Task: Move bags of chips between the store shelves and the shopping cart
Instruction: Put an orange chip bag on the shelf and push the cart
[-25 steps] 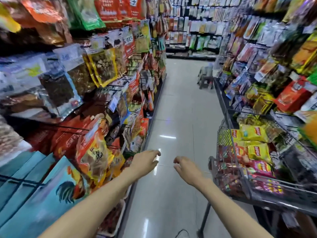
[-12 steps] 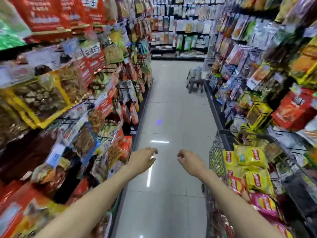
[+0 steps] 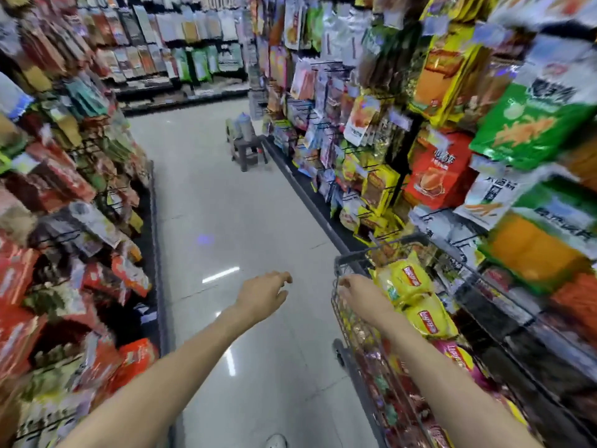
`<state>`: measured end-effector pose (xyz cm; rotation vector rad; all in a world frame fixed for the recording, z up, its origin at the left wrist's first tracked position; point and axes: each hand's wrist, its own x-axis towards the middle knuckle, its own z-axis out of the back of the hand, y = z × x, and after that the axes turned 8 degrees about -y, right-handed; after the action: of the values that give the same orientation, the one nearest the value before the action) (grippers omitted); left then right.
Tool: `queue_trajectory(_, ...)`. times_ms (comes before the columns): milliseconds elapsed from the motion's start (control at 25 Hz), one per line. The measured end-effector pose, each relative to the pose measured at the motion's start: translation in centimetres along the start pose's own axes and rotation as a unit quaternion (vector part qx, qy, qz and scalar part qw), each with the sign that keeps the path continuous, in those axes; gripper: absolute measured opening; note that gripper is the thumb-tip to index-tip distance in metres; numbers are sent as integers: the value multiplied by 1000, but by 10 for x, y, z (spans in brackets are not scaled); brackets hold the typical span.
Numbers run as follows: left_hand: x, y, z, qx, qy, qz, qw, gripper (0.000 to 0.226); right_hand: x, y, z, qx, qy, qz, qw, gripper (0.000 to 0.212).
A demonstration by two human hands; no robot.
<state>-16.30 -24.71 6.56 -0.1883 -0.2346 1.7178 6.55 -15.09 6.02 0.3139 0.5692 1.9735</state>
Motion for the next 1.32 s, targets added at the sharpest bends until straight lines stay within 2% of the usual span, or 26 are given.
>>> queue_trajectory(80, 53, -8, -7, -3, 19, -50, 999, 33, 10, -21, 8, 17, -31, -54, 998, 22)
queue_trajectory(240, 126, -56, -44, -8, 87, -152, 985, 32, -1, -88, 10, 8, -37, -189, 981, 23)
queue_trajectory(360, 165, -95, -79, -24, 118, -206, 971, 31, -10, -130, 15, 11, -49, -247, 968, 18)
queue_trajectory(600, 239, -170, -133, 35, 193, -281, 939, 35, -6, -221, 25, 27, -58, -362, 930, 28)
queue_trajectory(760, 270, -198, -165, 46, 213, -310, 925, 36, 0, -261, 11, 50, -48, -403, 912, 20)
queue_trajectory(920, 267, -206, -205, 85, 295, -341, 889, 37, -17, -273, -23, 107, 10, -449, 887, 28)
queue_trajectory(1080, 260, -206, -244, 100, 376, -372, 843, 38, -49, -265, -59, 156, 9, -505, 849, 31)
queue_trajectory(1240, 243, -202, -288, 99, 486, -372, 785, 48, -73, -255, -97, 180, 36, -583, 792, 37)
queue_trajectory(1320, 241, -202, -308, 105, 517, -371, 764, 49, -75, -255, -112, 198, 37, -624, 755, 37)
